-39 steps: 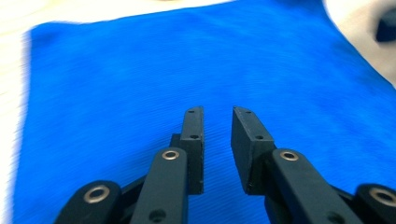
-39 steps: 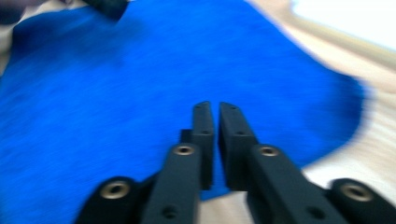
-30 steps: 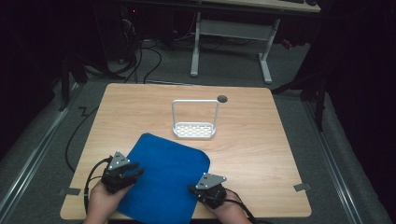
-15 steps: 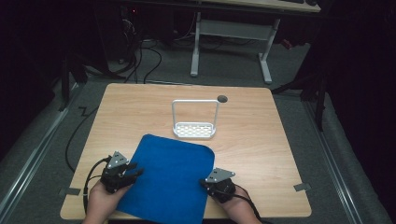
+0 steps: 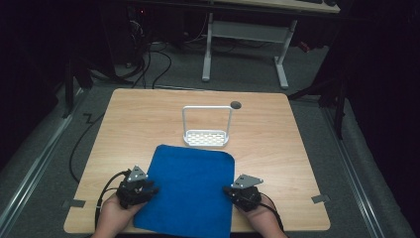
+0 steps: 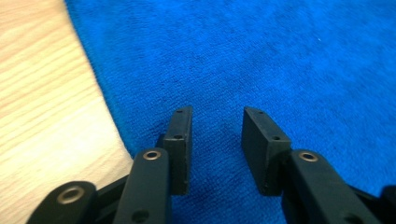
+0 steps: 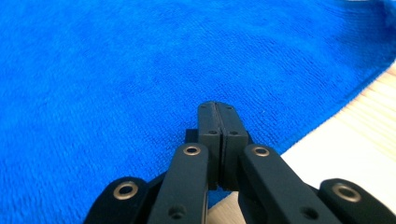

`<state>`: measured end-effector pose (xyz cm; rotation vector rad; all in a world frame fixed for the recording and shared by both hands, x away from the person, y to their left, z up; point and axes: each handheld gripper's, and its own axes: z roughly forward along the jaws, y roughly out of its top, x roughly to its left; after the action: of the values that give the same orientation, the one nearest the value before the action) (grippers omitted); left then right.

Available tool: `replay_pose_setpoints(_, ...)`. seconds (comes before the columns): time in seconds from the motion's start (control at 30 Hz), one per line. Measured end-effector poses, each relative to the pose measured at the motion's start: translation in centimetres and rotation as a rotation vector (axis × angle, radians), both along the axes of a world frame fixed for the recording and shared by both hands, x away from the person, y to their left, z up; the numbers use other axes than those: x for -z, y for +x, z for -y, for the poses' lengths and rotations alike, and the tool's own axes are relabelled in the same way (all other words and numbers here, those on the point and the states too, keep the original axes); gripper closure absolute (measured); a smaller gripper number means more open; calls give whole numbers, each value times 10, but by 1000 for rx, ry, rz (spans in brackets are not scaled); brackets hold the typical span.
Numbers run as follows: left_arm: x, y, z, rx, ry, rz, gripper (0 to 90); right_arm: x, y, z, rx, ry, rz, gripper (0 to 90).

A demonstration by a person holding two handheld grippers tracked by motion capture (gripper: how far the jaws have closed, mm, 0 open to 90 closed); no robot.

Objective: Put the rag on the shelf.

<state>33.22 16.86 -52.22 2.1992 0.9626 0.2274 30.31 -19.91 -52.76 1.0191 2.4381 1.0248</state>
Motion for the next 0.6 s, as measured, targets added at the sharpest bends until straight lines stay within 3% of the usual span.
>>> replay_pose_setpoints(0.2,0,-3,7,38,0,0,650,-1,3,5,20,-1,-13,900)
replay_pose_setpoints(0.27,0,-5,12,59,-19,-9,651,-1,3,7,25,-1,-10,900)
replay_pose_setpoints(0.43,0,-9,20,99,-16,-8,654,-1,2,20,58,5,-11,900)
replay_pose_setpoints(0.6,2,-13,31,138,-47,-21,656,-1,0,38,94,0,-9,900)
